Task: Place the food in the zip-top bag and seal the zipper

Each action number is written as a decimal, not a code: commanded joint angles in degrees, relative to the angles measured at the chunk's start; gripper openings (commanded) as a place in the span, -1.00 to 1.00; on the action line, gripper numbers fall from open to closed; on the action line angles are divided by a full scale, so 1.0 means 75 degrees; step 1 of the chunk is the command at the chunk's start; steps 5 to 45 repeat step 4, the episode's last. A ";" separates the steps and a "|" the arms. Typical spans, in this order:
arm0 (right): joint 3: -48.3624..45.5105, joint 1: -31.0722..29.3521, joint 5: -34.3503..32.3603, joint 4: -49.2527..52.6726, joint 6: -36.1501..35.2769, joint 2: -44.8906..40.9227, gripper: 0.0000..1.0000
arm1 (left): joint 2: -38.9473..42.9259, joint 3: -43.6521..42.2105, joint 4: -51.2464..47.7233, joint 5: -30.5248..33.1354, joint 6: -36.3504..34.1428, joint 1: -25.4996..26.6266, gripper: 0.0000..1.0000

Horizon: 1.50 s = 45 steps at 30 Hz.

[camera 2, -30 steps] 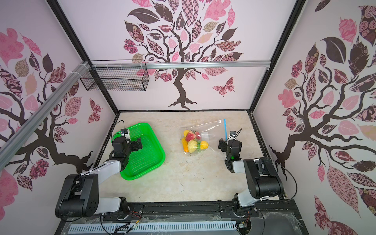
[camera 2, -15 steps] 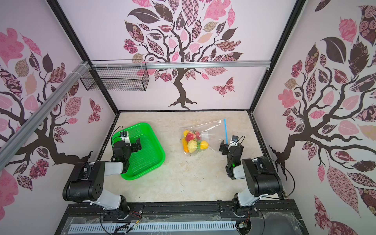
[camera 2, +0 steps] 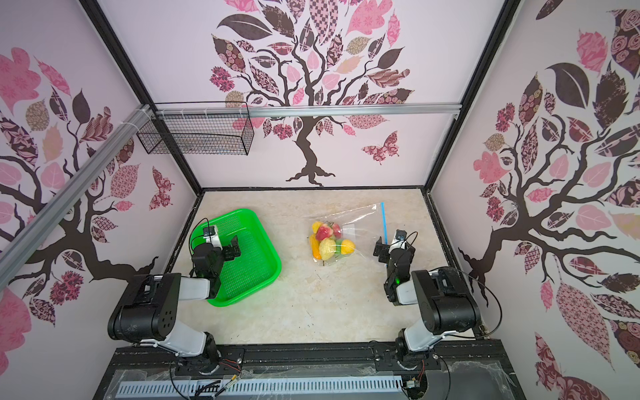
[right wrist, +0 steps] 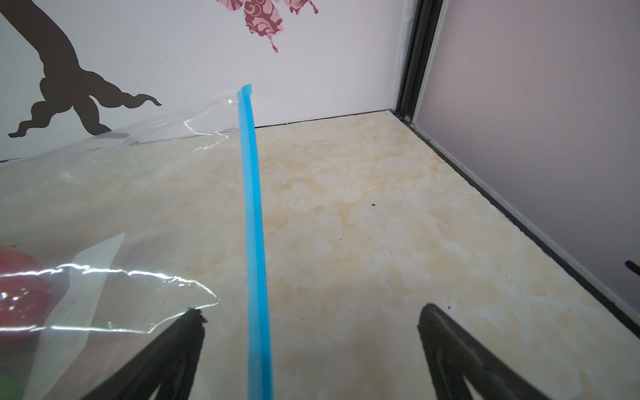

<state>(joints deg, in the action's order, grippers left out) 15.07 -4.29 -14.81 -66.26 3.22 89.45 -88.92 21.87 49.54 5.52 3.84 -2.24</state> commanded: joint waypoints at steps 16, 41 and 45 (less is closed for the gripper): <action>0.0113 0.0023 -0.0100 -0.0152 0.0060 0.0019 0.99 | -0.0035 0.0066 -0.0101 0.0340 -0.0179 0.0215 0.97; 0.0113 0.0023 -0.0100 -0.0152 0.0060 0.0019 0.99 | -0.0035 0.0066 -0.0101 0.0340 -0.0179 0.0215 0.97; 0.0113 0.0023 -0.0100 -0.0152 0.0060 0.0019 0.99 | -0.0035 0.0066 -0.0101 0.0340 -0.0179 0.0215 0.97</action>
